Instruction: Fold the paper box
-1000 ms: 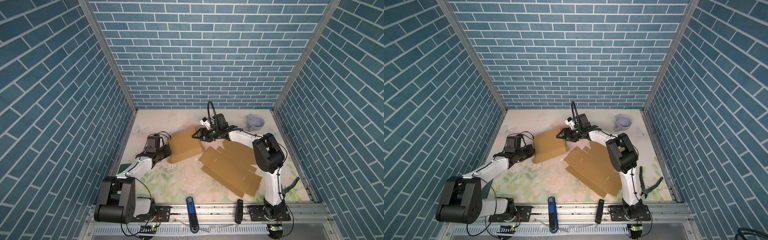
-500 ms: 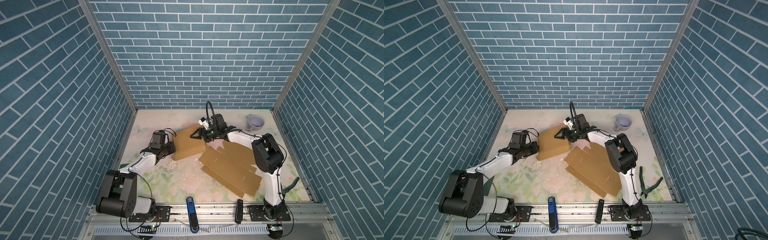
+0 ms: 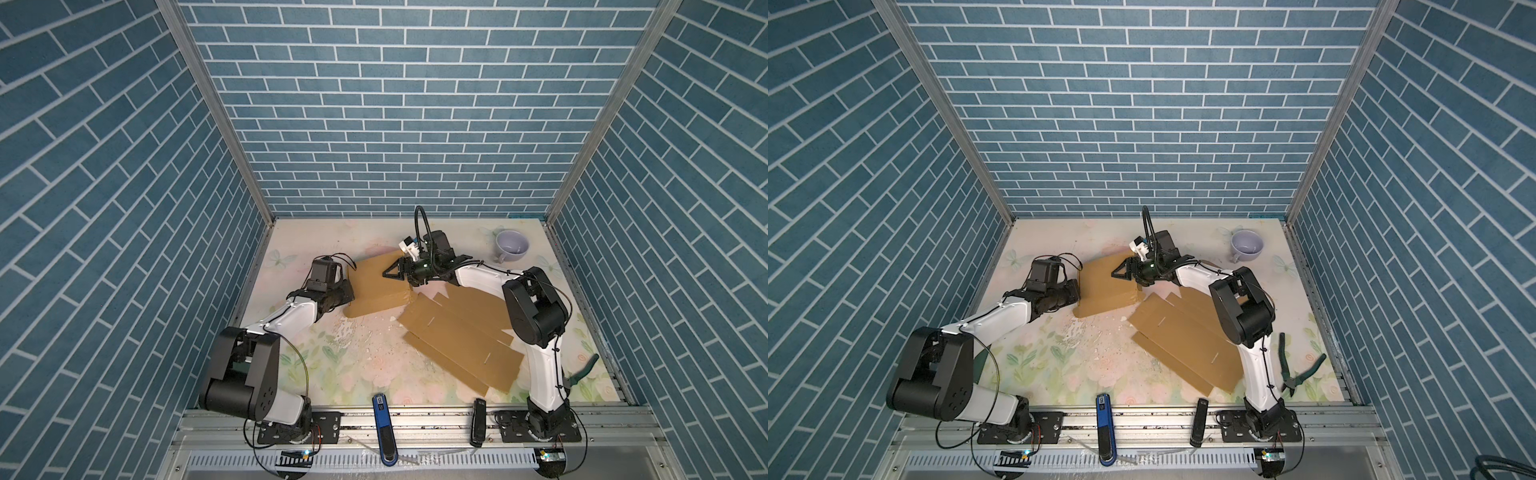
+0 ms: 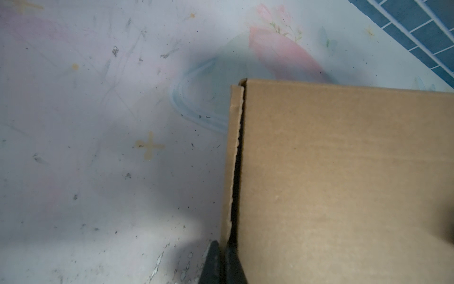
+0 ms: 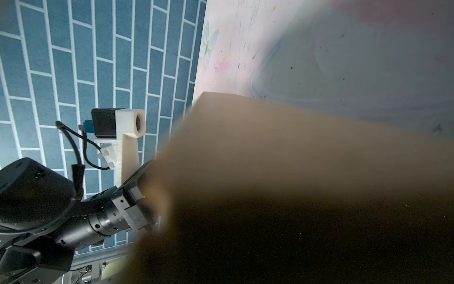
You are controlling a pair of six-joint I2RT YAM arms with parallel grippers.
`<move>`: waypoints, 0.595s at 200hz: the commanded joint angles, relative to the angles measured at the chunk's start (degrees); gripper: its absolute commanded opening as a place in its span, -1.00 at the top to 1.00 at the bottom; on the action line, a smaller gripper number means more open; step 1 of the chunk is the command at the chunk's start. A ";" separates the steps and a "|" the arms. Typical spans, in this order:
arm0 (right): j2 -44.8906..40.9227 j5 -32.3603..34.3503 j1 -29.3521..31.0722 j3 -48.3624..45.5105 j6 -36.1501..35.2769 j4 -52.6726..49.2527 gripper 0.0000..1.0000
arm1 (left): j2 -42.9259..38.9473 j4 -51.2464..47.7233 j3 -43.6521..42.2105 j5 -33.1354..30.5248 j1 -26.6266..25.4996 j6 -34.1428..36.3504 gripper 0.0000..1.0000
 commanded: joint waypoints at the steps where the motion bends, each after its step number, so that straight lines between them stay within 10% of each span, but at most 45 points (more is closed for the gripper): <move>1: -2.31 0.56 1.46 -1.71 0.77 1.20 -0.24 | 1.06 2.66 2.68 2.92 -2.07 -0.04 0.81; 119: -3.85 2.42 1.41 -2.77 0.16 0.39 0.24 | 1.95 2.31 4.85 2.33 -2.21 -0.45 0.56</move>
